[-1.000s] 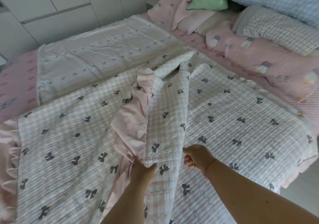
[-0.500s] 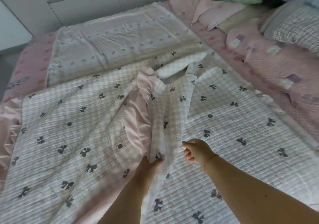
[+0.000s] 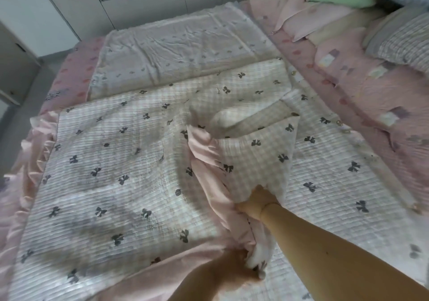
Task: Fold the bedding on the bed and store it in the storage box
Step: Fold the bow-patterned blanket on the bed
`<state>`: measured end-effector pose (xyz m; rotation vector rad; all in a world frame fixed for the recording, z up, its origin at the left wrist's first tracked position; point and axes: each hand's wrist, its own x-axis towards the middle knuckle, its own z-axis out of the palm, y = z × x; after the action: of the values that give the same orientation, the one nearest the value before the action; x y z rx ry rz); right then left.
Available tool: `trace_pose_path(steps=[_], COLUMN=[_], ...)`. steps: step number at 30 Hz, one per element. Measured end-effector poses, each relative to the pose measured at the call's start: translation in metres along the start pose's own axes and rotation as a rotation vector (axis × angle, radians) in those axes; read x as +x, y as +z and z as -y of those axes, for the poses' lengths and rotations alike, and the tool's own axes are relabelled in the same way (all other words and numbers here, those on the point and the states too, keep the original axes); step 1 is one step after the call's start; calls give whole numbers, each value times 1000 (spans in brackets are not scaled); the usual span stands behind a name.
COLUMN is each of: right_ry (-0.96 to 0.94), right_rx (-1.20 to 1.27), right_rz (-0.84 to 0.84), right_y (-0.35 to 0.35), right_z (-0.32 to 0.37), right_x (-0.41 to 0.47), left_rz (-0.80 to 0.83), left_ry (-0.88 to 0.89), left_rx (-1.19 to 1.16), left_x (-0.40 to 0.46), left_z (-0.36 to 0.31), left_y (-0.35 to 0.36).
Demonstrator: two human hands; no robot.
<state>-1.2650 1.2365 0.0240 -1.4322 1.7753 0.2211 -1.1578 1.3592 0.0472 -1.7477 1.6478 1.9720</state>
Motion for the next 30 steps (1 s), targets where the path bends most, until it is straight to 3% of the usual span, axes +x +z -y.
trace_pose_path(steps=[4, 7, 9, 11, 14, 17, 20, 23, 26, 28, 30], right_ry=[41, 72, 37, 43, 47, 34, 9, -32, -80, -156, -232], right_rx=[40, 246, 389, 470, 524, 645, 788, 823, 801, 622, 487], right_rz=[82, 114, 106, 72, 37, 42, 46, 23, -42, -181, -317], right_y=[26, 35, 38, 37, 36, 31, 17, -8, -34, -55, -78], right_z=[-36, -55, -66, -76, -84, -86, -83, -82, -82, -83, -79], right_x=[-10, -12, -12, -14, -11, -5, 2, 10, 18, 27, 31], left_rz=[-22, 34, -217, -523, -733, -695, -596, -525, -323, -147, -77], left_ry=[-170, -125, -133, -127, -116, -117, -232, -211, -4, 102, 103], left_rx=[236, -110, -331, -319, -312, -579, -735, -727, -765, -724, -587], left_x=[-11, -9, -1, 12, 33, 57, 80, 99, 105, 100, 95], left_z=[11, 27, 35, 38, 31, 15, -3, -26, -51, -69, -81], left_y=[15, 25, 20, 6, -16, -33, -38, -34, -19, -3, 16])
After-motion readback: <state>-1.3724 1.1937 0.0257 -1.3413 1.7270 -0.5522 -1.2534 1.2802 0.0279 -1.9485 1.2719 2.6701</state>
